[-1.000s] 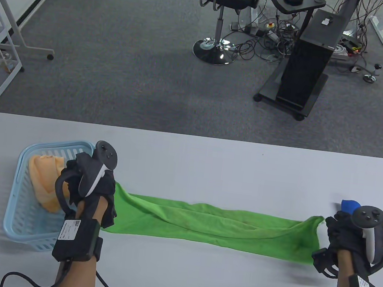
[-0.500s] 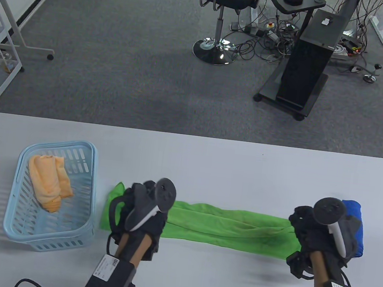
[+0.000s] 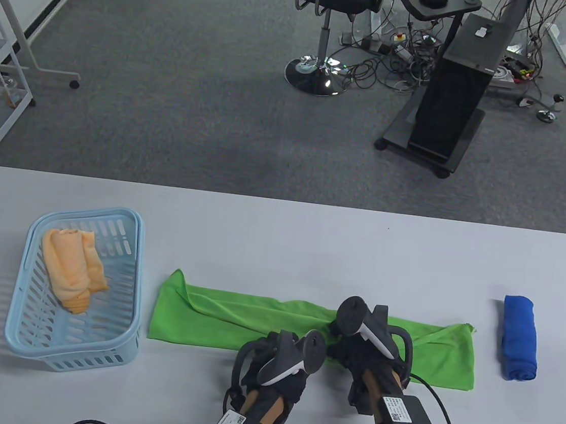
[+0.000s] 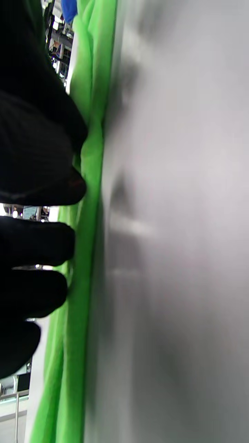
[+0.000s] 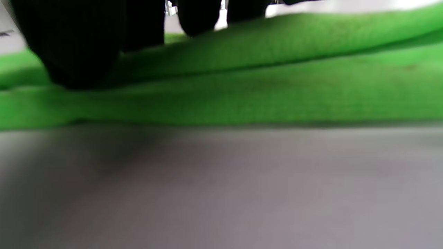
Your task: Roll rectangular towel into towel roll
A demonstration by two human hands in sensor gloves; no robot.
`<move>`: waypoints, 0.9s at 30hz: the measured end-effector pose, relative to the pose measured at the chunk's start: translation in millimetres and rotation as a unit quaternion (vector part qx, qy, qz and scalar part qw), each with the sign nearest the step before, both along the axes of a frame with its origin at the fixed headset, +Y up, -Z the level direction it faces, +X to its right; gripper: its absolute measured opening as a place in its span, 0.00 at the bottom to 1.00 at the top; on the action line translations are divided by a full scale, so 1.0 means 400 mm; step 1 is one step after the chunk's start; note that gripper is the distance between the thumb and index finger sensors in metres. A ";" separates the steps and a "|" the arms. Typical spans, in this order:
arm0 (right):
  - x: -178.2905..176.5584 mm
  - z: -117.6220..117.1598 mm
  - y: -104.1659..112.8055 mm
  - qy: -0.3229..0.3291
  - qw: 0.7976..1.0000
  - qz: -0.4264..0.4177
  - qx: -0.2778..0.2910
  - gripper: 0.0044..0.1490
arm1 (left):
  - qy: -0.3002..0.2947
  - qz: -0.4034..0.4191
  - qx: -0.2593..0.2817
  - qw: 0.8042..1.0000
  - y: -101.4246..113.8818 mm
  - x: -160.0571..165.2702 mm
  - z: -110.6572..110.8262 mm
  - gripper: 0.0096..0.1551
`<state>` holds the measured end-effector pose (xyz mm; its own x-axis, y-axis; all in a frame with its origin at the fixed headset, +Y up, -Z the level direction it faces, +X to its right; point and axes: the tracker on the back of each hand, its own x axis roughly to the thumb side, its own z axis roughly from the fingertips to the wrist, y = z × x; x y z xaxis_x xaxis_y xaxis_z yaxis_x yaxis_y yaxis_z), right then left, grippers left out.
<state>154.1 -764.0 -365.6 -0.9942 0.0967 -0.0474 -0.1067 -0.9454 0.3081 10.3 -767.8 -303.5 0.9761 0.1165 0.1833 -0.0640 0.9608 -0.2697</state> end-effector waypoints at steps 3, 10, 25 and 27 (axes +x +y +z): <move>0.009 -0.021 0.016 -0.030 0.998 -0.019 0.054 0.27 | -0.002 -0.002 0.000 1.000 -0.006 0.003 0.005 0.30; 0.058 -0.066 0.069 -0.116 0.989 -0.015 0.096 0.28 | -0.001 0.024 -0.022 0.999 -0.016 -0.012 0.015 0.31; -0.075 -0.098 0.007 -0.016 0.999 0.036 0.019 0.38 | 0.011 0.038 -0.053 0.998 -0.017 -0.018 0.007 0.32; -0.073 -0.098 0.017 -0.017 0.999 0.050 -0.001 0.27 | 0.014 0.044 -0.058 0.997 -0.013 -0.027 0.007 0.31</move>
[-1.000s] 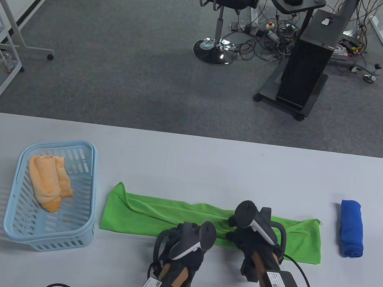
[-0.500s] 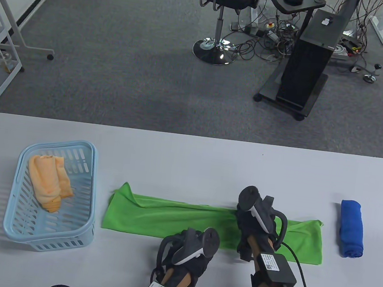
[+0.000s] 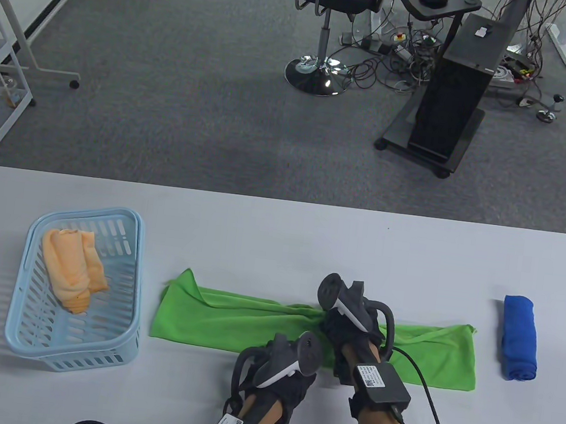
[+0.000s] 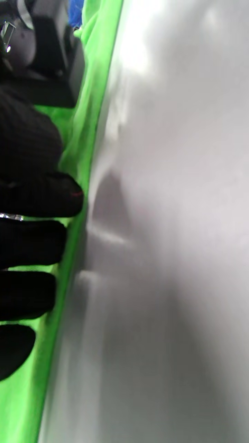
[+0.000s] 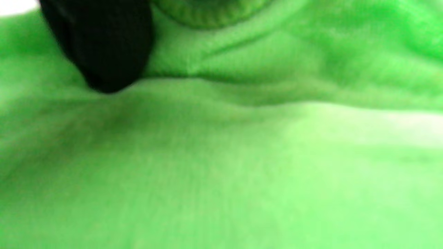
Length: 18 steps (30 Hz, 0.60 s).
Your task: Roll rectangular towel into towel roll
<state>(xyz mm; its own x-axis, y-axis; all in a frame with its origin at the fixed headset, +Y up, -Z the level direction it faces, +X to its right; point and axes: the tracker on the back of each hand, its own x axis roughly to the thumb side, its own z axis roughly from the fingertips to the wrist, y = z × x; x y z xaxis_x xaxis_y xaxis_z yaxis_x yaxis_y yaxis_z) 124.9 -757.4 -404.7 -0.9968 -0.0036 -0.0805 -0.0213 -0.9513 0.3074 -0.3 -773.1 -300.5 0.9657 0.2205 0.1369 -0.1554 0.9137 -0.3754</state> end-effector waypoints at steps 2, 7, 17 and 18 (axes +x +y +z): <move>0.012 0.005 0.002 -0.016 0.999 -0.037 -0.023 0.27 | 0.012 0.016 -0.006 1.000 0.011 -0.019 0.004 0.31; 0.039 0.023 0.055 -0.060 0.984 -0.161 -0.046 0.29 | 0.084 0.068 -0.006 0.994 0.046 -0.102 0.012 0.29; 0.047 0.089 0.263 -0.122 0.938 -0.325 0.000 0.31 | 0.180 0.329 -0.143 0.916 0.064 -0.155 0.035 0.47; 0.047 0.098 0.271 -0.126 0.934 -0.335 0.004 0.31 | 0.189 0.385 -0.160 0.889 0.066 -0.141 0.037 0.50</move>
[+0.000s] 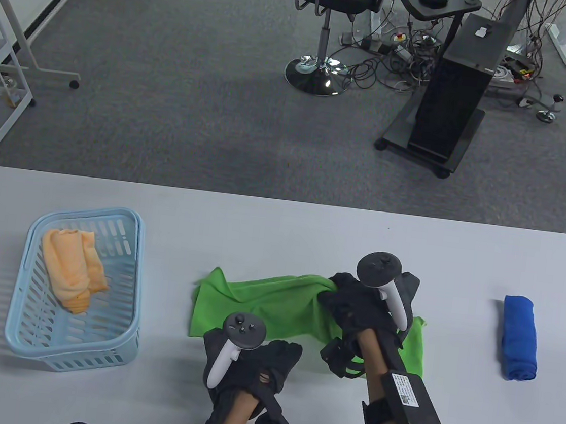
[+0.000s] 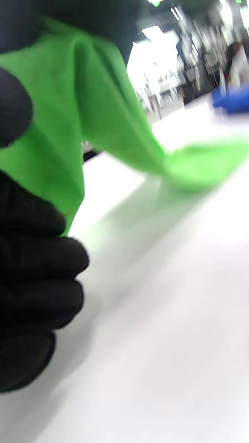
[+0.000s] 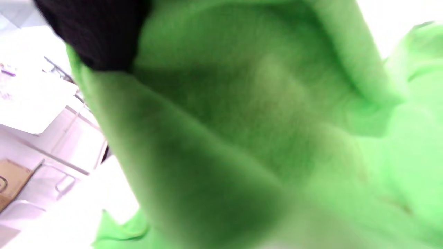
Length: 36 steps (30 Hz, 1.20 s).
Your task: Roll rectangular towel into towel roll
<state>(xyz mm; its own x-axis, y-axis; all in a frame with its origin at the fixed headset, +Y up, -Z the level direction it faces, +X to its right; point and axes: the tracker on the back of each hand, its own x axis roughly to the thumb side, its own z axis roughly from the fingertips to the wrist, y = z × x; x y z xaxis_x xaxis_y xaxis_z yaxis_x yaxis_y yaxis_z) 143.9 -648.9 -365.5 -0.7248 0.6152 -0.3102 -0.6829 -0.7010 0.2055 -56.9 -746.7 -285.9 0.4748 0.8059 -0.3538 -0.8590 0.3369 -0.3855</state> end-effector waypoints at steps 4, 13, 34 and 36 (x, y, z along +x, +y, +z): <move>0.005 0.034 0.018 -0.023 0.999 -0.024 0.012 0.32 | 0.054 0.169 0.011 0.984 0.024 0.043 0.004 0.57; 0.054 0.079 0.066 -0.035 0.995 -0.082 0.046 0.33 | 0.096 0.130 0.085 0.983 0.153 0.012 -0.016 0.40; 0.086 0.079 0.203 0.136 0.984 0.003 0.116 0.32 | 0.018 -0.169 0.255 0.952 0.465 -0.047 -0.106 0.28; 0.087 0.069 0.222 0.124 0.982 0.062 0.129 0.33 | -0.004 -0.187 0.256 0.948 0.484 -0.033 -0.126 0.28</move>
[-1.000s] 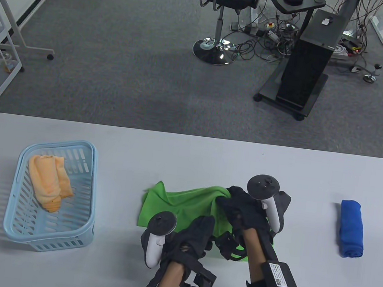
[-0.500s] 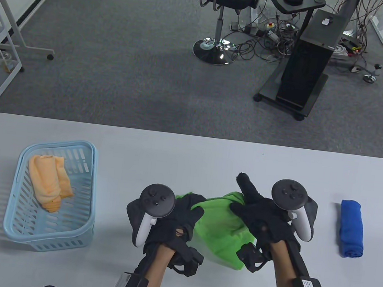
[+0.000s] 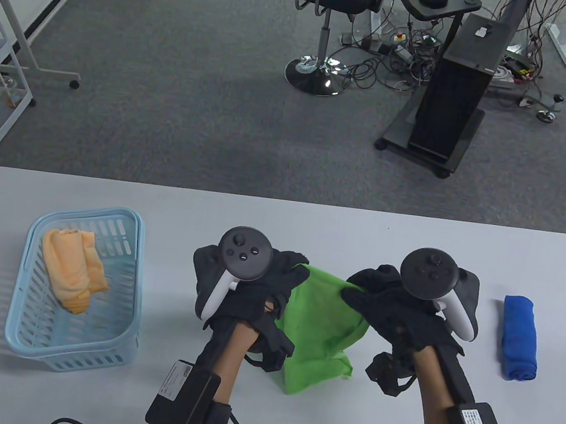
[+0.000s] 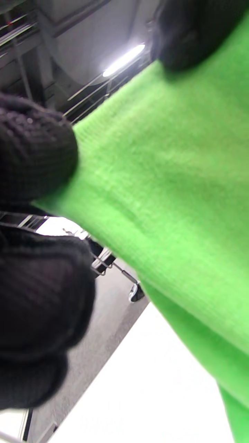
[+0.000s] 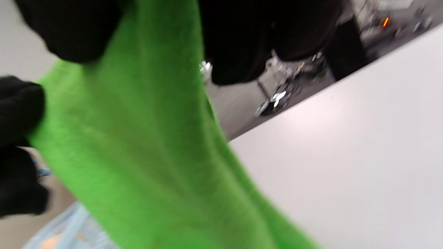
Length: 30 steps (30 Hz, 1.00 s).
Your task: Roll rectangular towel into towel roll
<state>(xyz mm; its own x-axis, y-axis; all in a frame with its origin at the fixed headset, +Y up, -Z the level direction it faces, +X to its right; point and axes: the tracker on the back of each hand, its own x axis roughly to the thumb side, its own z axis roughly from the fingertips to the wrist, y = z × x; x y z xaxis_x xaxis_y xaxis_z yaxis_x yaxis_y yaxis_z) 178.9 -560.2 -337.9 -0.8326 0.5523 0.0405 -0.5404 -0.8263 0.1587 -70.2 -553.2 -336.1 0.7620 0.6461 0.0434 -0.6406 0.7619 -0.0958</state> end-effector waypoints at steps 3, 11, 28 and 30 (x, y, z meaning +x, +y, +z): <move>-0.001 -0.020 0.020 -0.022 0.996 0.077 0.038 0.33 | 0.009 0.008 0.012 1.000 0.015 0.010 -0.032 0.27; 0.027 -0.097 0.037 -0.125 0.978 -0.157 0.065 0.32 | 0.015 0.188 0.006 0.982 0.015 0.008 -0.136 0.23; 0.051 0.084 -0.352 -0.015 0.997 0.042 0.060 0.31 | -0.126 -0.257 0.106 0.952 -0.291 0.083 0.069 0.24; 0.058 0.115 -0.432 0.008 0.997 0.082 0.004 0.32 | -0.133 -0.259 0.077 0.953 -0.374 0.084 0.107 0.24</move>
